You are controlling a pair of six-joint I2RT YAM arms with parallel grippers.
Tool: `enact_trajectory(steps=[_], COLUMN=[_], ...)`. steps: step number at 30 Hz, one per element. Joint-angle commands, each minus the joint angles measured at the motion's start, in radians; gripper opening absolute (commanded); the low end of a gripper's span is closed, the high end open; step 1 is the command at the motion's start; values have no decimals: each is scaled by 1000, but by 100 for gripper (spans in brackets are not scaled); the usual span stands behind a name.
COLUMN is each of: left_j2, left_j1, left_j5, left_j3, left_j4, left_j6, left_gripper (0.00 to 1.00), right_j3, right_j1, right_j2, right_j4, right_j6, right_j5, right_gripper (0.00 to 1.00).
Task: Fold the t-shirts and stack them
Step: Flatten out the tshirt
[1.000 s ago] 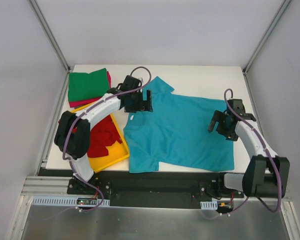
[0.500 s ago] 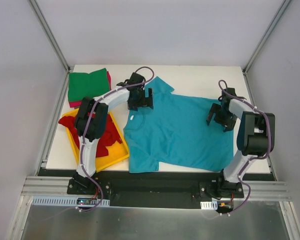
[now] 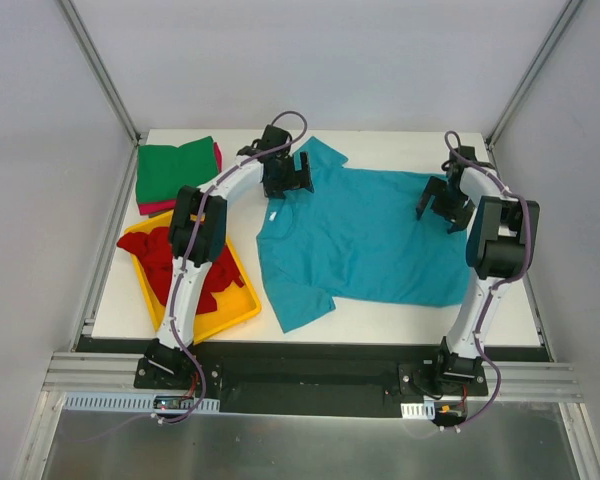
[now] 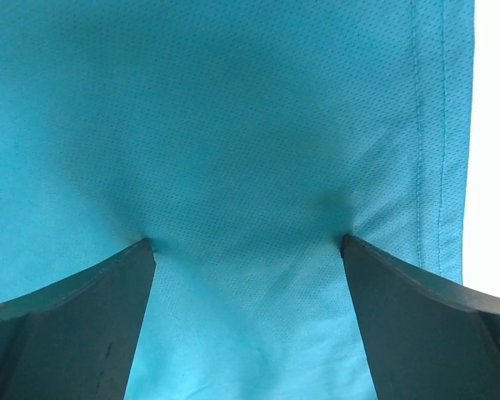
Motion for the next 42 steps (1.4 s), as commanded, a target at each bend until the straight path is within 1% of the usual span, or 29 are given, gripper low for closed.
enact_trajectory(steps=[1, 3, 6, 8, 11, 14, 16, 18, 19, 23, 26, 28, 31, 35, 37, 40, 42], left_j2=[90, 119, 145, 131, 58, -37, -125, -229, -287, -508, -655, -738, -850, -920, -918, -897, -878], left_j1=[35, 40, 48, 52, 51, 43, 35, 20, 8, -49, -116, -173, -274, -403, -448, -495, -514], left_j5=[71, 70, 55, 61, 26, -11, -30, -53, -66, -94, -112, -117, -148, -203, -203, -186, -177], left_j3=[130, 188, 251, 262, 260, 248, 190, 87, -4, -316, -541, -673, -833, -973, -1026, -1077, -1079], left_j4=[-33, -33, -35, -35, -35, -38, -38, -38, -38, -36, -33, -23, 4, 21, 28, 51, 67], left_j6=[-29, -32, -37, -37, -6, 34, 40, 48, 46, 17, -20, -55, -92, -153, -176, -202, -202], left_gripper=[99, 99, 99, 99, 99, 99, 99, 99, 99, 99, 99, 99, 99, 98, 94, 81, 79], right_j3=[148, 215, 324, 369, 419, 389, 279, 136, 61, -343, -562, -661, -778, -857, -875, -884, -888], right_j1=[-10, -11, -16, -16, -16, -15, -14, -13, -14, -14, -18, -18, -19, -19, -19, -21, -21], right_j2=[99, 133, 185, 187, 147, 41, -64, -207, -274, -601, -805, -955, -1110, -1232, -1258, -1261, -1248], right_j4=[-41, -63, -103, -106, -141, -167, -153, -114, -92, 56, 95, 95, 95, 97, 92, 91, 91], right_j6=[25, 32, 24, 10, -7, -25, -27, -25, -18, 18, 36, 48, 67, 68, 62, 52, 50], right_j5=[-56, -2, 4, -2, -10, 1, 10, 29, 46, 92, 101, 119, 142, 141, 141, 151, 152], right_gripper=[96, 96, 96, 96, 96, 96, 96, 96, 96, 96, 96, 96, 96, 96, 96, 96, 96])
